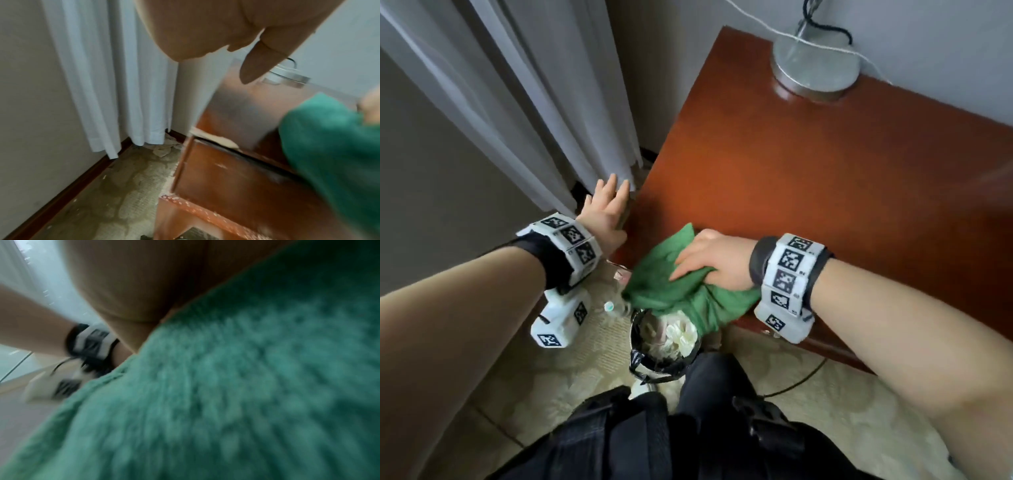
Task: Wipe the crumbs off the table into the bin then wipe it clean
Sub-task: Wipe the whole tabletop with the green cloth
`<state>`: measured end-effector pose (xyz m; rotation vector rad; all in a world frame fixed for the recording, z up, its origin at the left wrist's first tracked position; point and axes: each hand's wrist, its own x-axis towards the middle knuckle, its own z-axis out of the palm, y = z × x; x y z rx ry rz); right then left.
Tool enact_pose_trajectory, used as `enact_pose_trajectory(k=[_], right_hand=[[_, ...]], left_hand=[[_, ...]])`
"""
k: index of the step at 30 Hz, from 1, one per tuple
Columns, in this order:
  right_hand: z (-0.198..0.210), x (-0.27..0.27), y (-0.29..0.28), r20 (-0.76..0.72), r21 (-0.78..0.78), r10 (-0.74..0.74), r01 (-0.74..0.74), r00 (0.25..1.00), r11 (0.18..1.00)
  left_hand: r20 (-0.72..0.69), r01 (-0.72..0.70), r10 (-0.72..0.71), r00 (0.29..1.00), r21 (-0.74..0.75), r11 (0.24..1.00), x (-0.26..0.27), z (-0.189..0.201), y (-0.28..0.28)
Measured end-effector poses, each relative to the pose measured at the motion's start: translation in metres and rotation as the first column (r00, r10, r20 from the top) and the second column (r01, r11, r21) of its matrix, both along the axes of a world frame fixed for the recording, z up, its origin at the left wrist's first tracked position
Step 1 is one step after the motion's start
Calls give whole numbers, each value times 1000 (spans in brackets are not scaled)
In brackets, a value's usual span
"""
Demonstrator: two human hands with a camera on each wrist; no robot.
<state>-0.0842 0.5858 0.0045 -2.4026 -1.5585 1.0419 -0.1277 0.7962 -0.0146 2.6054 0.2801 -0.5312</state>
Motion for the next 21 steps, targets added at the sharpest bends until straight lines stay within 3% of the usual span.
enact_pose_trajectory(k=[2, 4, 5, 7, 9, 10, 11, 13, 16, 18, 21], right_hand=[[12, 3, -39, 17, 86, -251, 248, 968, 965], [24, 13, -89, 86, 172, -540, 521, 838, 836], [29, 18, -118, 144, 215, -674, 642, 724, 736], [31, 32, -182, 250, 275, -879, 840, 407, 467], [21, 44, -242, 332, 233, -939, 957, 86, 170], [12, 48, -265, 358, 173, -933, 984, -19, 46], [3, 49, -283, 356, 103, -932, 994, -76, -42], [-14, 54, -299, 310, 4, -946, 995, -93, -97], [-26, 75, -289, 376, -44, -927, 999, -7, -25], [-26, 93, -271, 380, -35, -919, 994, 106, 100], [-29, 98, -228, 354, 40, -852, 904, 386, 426]], left_hand=[[5, 113, -113, 994, 53, 992, -4, -5, -24], [-35, 222, -220, 975, 135, 966, -9, -11, -53], [-68, 277, -269, 961, 163, 947, -10, -13, -69], [-120, 363, -345, 931, 210, 908, -9, -16, -101], [-129, 395, -374, 918, 236, 888, -5, -19, -130], [-132, 388, -366, 921, 235, 891, -3, -20, -144], [-144, 371, -346, 927, 229, 900, -2, -22, -156], [-184, 334, -296, 937, 233, 913, 0, -27, -175], [-168, 285, -245, 955, 278, 917, -4, -33, -183], [-126, 257, -230, 965, 268, 928, -11, -33, -179], [-138, 212, -181, 974, 261, 942, -29, -29, -165]])
